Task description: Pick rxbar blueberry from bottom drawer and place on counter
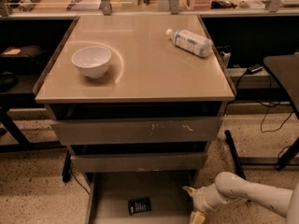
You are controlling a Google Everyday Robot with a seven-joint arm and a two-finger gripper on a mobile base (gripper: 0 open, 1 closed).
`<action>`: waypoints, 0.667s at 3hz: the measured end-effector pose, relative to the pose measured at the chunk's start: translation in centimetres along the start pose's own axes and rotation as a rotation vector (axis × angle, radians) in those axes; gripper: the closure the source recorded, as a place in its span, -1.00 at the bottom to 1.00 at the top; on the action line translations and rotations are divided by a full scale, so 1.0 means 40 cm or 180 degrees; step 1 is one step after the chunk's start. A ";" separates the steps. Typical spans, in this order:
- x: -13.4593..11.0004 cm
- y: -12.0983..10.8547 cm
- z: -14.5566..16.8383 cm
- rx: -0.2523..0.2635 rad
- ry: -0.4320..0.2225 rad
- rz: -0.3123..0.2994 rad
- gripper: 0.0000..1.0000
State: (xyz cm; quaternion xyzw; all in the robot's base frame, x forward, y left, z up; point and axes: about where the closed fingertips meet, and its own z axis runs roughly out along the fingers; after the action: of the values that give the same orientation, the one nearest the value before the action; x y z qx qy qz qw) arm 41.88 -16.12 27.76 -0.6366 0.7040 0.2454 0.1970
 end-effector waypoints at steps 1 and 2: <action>-0.012 -0.036 0.032 0.0253 -0.0092 -0.0086 -1.00; -0.014 -0.043 0.035 0.0291 -0.0100 -0.0091 -1.00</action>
Offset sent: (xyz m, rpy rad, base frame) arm 0.0124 0.0092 -0.0078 0.0184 -0.0716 -0.0239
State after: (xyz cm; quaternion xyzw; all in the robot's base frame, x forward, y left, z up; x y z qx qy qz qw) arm 43.59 -14.97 26.80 -0.6330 0.7022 0.2201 0.2404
